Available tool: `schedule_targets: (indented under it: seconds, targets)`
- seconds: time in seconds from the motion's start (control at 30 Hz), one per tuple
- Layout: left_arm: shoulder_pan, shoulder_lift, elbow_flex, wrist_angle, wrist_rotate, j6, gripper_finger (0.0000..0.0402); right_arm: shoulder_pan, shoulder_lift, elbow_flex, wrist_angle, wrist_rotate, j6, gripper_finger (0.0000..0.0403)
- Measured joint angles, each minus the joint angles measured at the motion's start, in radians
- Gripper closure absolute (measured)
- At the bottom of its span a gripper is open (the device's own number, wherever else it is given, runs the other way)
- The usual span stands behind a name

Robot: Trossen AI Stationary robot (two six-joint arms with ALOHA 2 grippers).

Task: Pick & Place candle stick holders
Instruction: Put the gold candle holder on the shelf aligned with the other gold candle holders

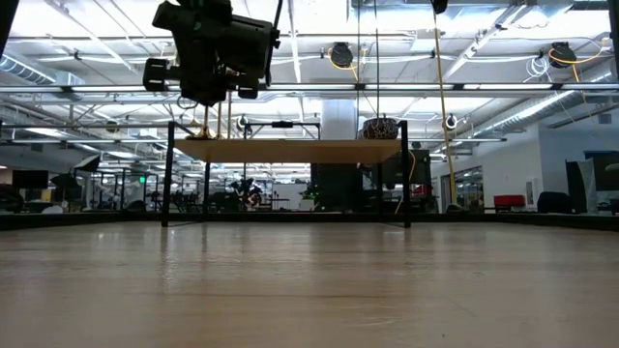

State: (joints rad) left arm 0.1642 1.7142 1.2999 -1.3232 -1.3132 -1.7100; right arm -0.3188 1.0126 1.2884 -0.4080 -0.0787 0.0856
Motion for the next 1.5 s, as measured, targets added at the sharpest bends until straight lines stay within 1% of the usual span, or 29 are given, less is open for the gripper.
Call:
schedule_targets:
  seconds: [0.27, 0.4, 0.63, 0.7, 0.8, 0.9, 1.5]
  targets:
    - [0.003, 0.0, 0.0, 0.0, 0.001, 0.006, 0.0391, 0.0, 0.0, 0.0, 0.0, 0.0, 0.0, 0.0353]
    - [0.003, 0.0, 0.0, 0.0, 0.003, 0.006, 0.0383, 0.0, 0.0, 0.0, 0.0, 0.0, 0.0, 0.0353]
    - [0.003, 0.0, 0.0, 0.0, 0.003, 0.005, 0.0392, 0.0, 0.0, 0.0, 0.0, 0.0, 0.0, 0.0353]
    - [0.003, 0.0, 0.0, 0.0, 0.003, 0.005, 0.0386, 0.0, 0.0, 0.0, 0.0, 0.0, 0.0, 0.0353]
    - [0.003, 0.002, 0.0, -0.002, 0.017, 0.006, 0.0361, 0.0, 0.0, 0.0, 0.0, 0.0, -0.004, 0.0353]
    - [0.003, 0.003, 0.0, 0.0, 0.016, 0.006, 0.0349, 0.0, 0.0, 0.0, 0.0, 0.0, -0.004, 0.0353]
    - [-0.023, 0.002, 0.0, 0.003, -0.004, 0.006, 0.0342, 0.0, 0.0, 0.0, 0.001, 0.0, -0.018, 0.0353]
